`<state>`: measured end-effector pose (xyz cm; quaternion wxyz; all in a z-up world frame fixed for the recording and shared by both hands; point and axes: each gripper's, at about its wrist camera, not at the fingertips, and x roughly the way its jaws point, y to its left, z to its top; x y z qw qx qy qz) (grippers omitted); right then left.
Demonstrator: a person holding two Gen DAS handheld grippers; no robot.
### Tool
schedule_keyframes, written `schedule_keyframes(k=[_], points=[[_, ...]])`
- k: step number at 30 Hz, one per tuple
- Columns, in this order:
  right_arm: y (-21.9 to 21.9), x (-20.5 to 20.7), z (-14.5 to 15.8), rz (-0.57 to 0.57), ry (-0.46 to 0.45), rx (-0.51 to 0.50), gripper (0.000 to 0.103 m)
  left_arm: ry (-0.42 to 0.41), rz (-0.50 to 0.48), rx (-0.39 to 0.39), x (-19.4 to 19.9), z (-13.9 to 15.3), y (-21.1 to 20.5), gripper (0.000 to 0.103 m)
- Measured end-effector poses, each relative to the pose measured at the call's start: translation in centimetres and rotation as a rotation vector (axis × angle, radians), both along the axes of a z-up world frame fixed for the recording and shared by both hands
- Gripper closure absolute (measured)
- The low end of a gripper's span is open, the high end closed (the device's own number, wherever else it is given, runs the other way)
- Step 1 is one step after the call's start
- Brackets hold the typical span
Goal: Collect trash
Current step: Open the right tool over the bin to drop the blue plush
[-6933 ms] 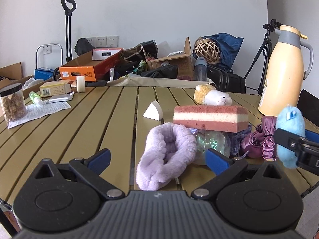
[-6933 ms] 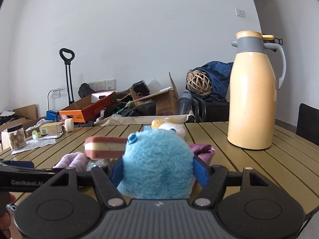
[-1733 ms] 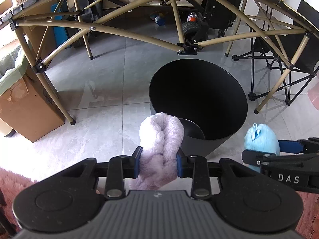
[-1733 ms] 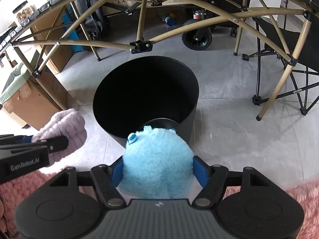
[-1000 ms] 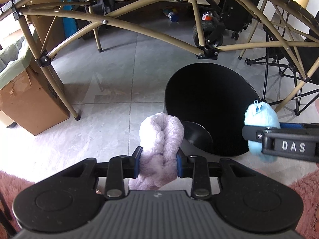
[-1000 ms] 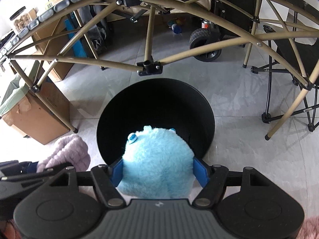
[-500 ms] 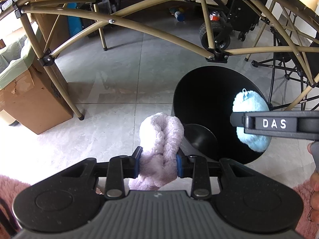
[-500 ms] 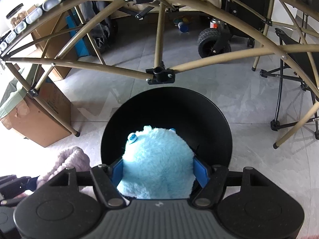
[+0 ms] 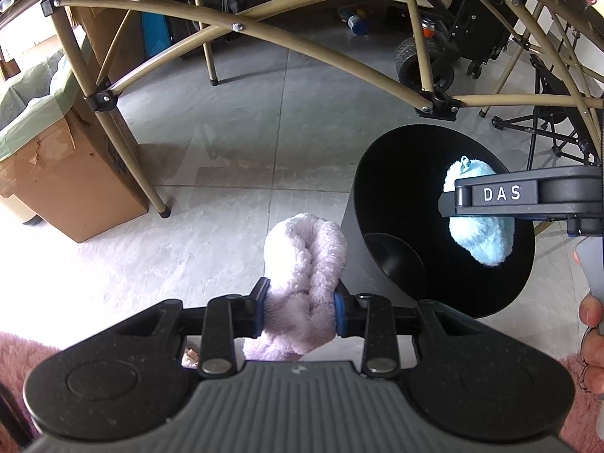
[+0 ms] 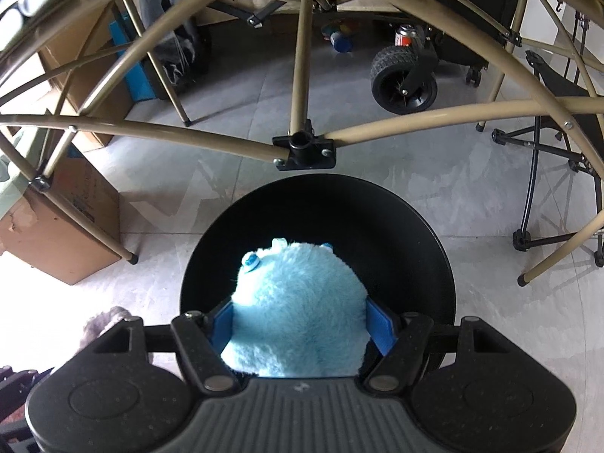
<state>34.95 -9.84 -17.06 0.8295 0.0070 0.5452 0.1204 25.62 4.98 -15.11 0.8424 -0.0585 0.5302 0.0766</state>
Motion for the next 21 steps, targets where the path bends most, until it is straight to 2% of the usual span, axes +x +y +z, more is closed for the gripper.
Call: schedule_keyframes(k=[13,14,15,17,19,21], points=[[0.06,0.29,-0.89,0.011,0.027,-0.022,0.031,0.014,0.010,-0.015,0.31,-0.16,0.30,0.070],[0.05,0.33,-0.90,0.011,0.028,-0.022,0.026,0.014,0.009,-0.015,0.32,-0.16,0.29,0.070],[-0.01,0.40,-0.93,0.009,0.031,-0.019,0.016,0.014,0.010,-0.014,0.33,-0.15,0.29,0.070],[-0.13,0.38,-0.90,0.003,0.032,-0.007,0.010,0.013,0.009,-0.015,0.33,-0.14,0.32,0.070],[-0.18,0.36,-0.83,0.002,0.029,-0.003,0.009,0.012,0.009,-0.015,0.33,-0.13,0.30,0.070],[-0.16,0.29,-0.89,0.003,0.034,-0.004,0.000,0.011,0.006,-0.017,0.30,-0.13,0.25,0.070]])
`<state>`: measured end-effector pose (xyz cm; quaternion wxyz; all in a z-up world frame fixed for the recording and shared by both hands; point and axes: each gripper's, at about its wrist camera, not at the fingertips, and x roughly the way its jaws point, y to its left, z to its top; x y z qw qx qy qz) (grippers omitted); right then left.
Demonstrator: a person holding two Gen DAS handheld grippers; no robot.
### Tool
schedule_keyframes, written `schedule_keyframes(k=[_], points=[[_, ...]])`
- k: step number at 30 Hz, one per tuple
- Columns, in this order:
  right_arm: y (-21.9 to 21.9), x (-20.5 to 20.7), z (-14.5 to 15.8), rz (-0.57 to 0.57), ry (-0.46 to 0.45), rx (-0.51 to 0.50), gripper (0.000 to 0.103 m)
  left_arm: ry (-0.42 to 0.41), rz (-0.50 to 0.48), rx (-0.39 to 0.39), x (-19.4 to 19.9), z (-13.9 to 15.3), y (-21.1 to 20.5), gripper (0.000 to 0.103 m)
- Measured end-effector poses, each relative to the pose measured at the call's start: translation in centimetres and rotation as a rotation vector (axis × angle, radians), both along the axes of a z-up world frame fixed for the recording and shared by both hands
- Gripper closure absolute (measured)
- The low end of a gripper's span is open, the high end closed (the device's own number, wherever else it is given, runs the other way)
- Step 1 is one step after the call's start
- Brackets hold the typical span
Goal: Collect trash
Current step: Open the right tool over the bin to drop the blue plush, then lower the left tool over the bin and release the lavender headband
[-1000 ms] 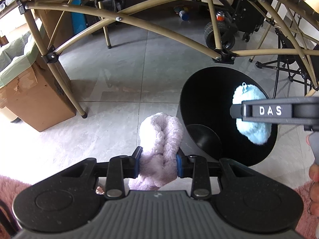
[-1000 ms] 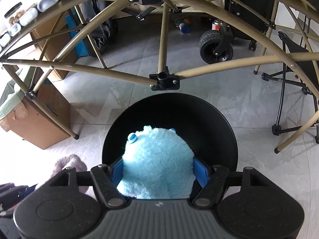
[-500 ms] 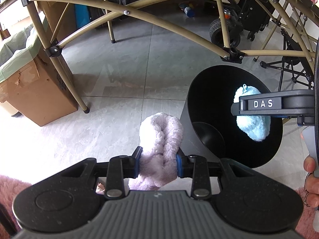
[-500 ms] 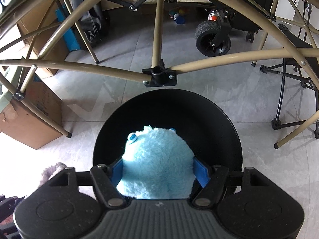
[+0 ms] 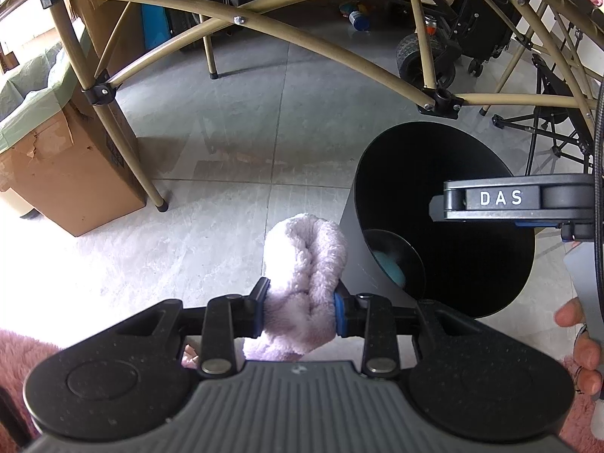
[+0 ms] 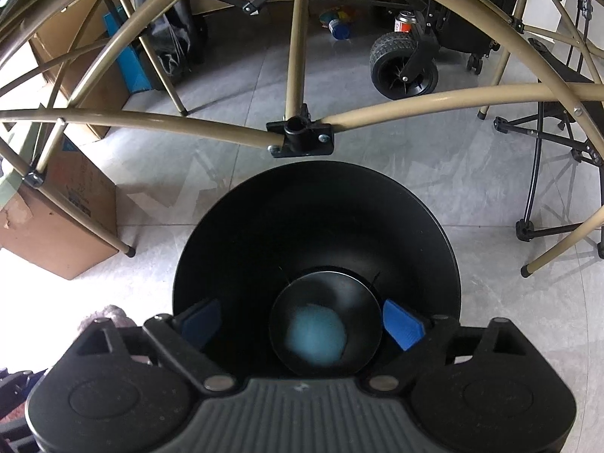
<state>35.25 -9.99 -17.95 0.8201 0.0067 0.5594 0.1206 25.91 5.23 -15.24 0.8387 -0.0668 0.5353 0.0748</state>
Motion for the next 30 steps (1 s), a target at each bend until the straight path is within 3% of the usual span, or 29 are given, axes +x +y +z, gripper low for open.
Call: schedule_keyframes(k=[16,30], points=[[-0.9,-0.4,0.9,-0.004,-0.023,0.023,0.000,-0.026,-0.017,-0.007,-0.4,0.4,-0.1,0.070],[-5.3,-2.2,3.7,-0.049,-0.098,0.072,0.000,-0.077,-0.056,0.019,-0.9,1.5,-1.9,0.070]])
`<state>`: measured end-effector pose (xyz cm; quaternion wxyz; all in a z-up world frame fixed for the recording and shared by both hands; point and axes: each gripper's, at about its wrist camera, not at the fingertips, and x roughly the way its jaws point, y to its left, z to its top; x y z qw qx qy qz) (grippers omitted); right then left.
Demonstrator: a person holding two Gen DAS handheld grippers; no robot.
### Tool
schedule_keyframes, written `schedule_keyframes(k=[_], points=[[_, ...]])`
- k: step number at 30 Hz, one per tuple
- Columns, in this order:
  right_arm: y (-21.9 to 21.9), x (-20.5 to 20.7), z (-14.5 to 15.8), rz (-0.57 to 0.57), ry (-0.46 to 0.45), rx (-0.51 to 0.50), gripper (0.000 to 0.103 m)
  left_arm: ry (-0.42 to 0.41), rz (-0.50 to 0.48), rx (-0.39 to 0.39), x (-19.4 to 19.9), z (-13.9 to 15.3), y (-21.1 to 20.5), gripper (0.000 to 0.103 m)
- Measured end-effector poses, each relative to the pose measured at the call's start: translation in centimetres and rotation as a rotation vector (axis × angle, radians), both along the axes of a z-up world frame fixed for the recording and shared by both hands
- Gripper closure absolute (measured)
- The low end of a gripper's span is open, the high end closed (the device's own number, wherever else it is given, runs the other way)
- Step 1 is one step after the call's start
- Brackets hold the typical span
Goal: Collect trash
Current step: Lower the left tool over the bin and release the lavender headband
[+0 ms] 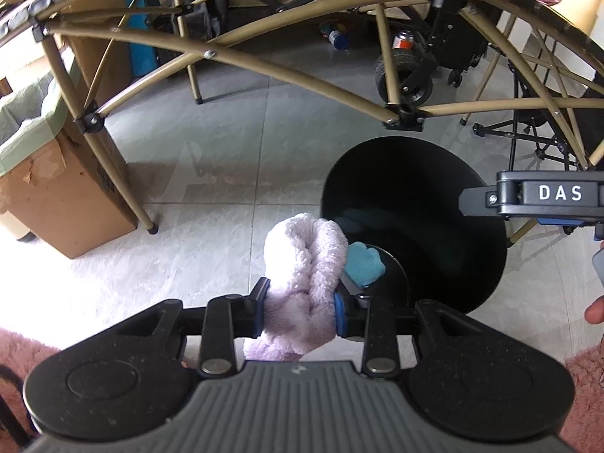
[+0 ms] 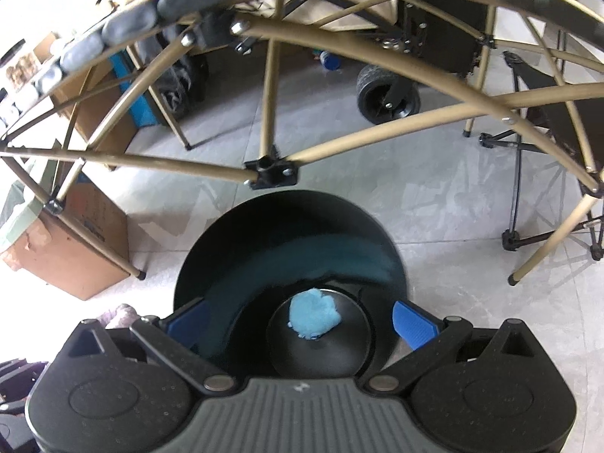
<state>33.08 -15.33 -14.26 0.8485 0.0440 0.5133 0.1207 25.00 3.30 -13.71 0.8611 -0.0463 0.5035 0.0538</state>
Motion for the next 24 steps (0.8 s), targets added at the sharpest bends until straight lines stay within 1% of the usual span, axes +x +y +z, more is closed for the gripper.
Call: schedule_keyframes(k=[7,15,24], points=[[-3.8,-0.4,0.6,-0.084,-0.026,0.012,0.000,-0.022,-0.064,0.020,0.4,0.8,-3.0,0.070],[-8.8,-0.8,0.5,-0.197,-0.036,0.022,0.000,-0.044,-0.146,0.028,2.1,1.4,-6.8,0.070],[-13.6,-1.3,-0.6,-0.317,-0.023,0.028,0.000,-0.009,-0.186,0.001,4.8,0.8,-10.0,0.070]])
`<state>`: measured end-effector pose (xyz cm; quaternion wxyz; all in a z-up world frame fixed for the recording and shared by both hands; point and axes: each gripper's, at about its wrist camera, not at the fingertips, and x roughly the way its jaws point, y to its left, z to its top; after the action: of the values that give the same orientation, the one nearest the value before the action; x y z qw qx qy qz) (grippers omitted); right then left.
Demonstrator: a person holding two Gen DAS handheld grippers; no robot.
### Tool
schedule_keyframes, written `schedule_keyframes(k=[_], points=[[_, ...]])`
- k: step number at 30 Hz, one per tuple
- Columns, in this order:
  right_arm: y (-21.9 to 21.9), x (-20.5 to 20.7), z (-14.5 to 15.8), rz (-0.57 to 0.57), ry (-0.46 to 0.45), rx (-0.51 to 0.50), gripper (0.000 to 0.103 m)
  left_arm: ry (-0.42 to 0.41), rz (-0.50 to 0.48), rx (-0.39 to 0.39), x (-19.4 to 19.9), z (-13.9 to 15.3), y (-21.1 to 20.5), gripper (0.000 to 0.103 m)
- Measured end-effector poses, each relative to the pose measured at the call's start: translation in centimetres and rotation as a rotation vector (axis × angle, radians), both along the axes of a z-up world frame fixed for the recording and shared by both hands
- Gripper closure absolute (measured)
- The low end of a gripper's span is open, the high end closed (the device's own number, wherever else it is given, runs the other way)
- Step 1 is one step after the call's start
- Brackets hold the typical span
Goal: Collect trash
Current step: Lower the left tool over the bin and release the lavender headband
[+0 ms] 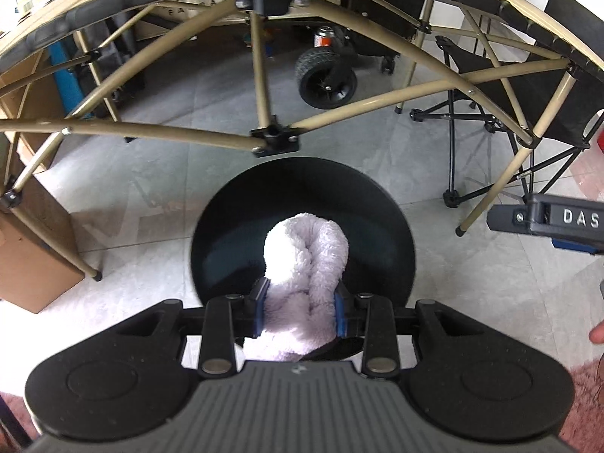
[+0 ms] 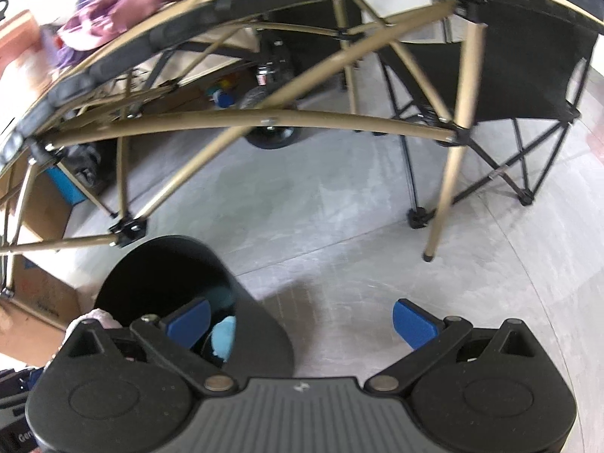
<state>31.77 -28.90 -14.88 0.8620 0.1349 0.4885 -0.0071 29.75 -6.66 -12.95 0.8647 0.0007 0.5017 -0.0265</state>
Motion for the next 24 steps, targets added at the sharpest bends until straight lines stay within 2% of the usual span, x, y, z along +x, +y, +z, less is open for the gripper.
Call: schedule_keyframes(k=[10,16,17,19,20,21,24], points=[[-1.7,-0.2,-0.7,-0.054,0.008,0.013,0.000,0.061,0.018,-0.042,3.2,-1.3,-1.6,0.070],[-1.9,0.0,-0.9,-0.060,0.011,0.022,0.000,0.137,0.047,-0.084,4.3,-2.4,-1.1,0.066],[-1.9,0.0,-0.9,-0.062,0.011,0.022,0.000,0.144,0.051,-0.086,4.4,-2.5,-1.0,0.063],[-1.8,0.0,-0.9,-0.065,0.011,0.024,0.000,0.154,0.065,-0.098,4.6,-2.6,-0.9,0.044],[-1.8,0.0,-1.0,-0.066,0.011,0.024,0.000,0.159,0.080,-0.111,4.7,-2.6,-0.6,0.022],[-1.8,0.0,-1.0,-0.066,0.013,0.025,0.000,0.159,0.097,-0.121,4.7,-2.6,-0.4,0.007],[-1.8,0.1,-1.0,-0.066,0.015,0.029,0.000,0.146,0.125,-0.115,4.8,-2.4,0.0,0.002]])
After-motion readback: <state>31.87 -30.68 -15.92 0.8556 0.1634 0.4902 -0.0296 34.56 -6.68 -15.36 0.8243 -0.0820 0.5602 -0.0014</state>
